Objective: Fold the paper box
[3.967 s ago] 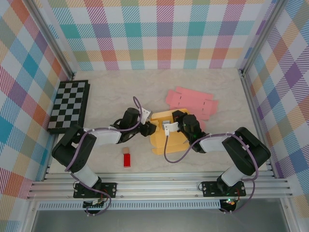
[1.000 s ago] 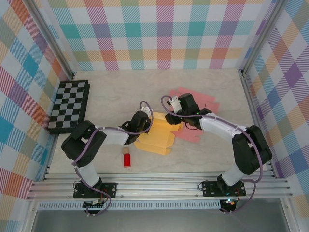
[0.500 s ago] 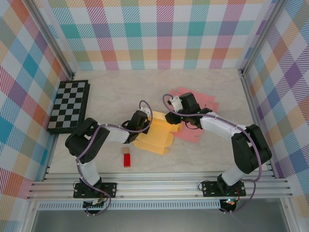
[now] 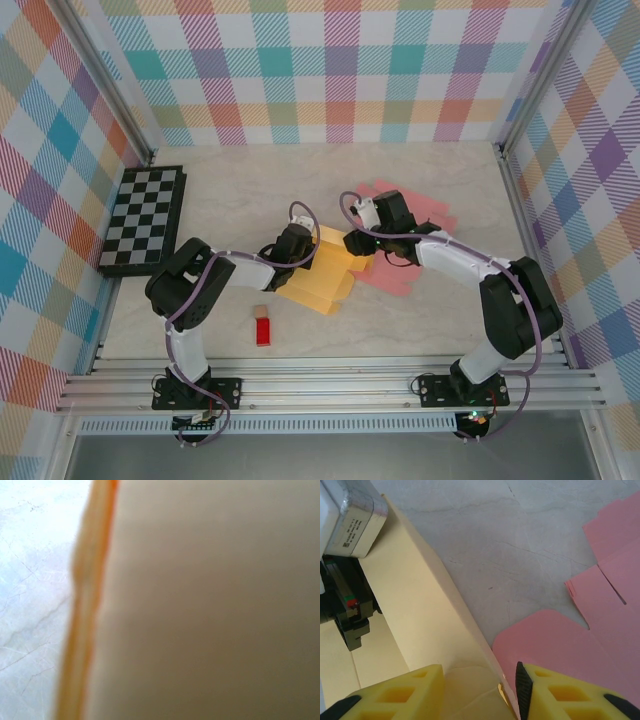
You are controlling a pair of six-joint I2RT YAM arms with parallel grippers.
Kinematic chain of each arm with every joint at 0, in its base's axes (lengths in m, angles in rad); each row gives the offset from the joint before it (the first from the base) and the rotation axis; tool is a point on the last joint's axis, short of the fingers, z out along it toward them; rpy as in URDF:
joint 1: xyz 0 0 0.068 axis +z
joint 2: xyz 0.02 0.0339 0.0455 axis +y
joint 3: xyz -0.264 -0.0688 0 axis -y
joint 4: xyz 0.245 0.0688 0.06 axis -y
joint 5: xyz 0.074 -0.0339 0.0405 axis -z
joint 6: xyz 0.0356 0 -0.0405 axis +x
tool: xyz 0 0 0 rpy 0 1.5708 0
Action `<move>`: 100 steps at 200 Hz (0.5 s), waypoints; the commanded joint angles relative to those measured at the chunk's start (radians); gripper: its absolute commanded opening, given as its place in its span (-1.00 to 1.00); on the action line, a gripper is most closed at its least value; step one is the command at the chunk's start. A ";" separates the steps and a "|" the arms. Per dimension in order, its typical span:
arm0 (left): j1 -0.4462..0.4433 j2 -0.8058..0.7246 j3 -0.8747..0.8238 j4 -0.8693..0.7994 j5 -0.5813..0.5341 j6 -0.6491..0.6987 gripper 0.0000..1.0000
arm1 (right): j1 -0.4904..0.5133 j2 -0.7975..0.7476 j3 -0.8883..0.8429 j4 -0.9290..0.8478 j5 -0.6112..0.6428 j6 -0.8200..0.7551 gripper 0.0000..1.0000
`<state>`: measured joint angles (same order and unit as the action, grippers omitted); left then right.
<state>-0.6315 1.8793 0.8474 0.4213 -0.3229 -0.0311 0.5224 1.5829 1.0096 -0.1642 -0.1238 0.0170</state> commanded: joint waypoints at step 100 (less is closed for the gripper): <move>-0.017 -0.048 0.012 -0.216 -0.089 -0.165 -1.00 | -0.007 0.009 0.294 -0.372 -0.010 0.368 -0.02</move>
<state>-0.6399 1.8442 0.8547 0.3012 -0.3767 -0.1768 0.5201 1.5578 1.2888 -0.5003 -0.0856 0.2939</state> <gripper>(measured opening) 0.087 0.488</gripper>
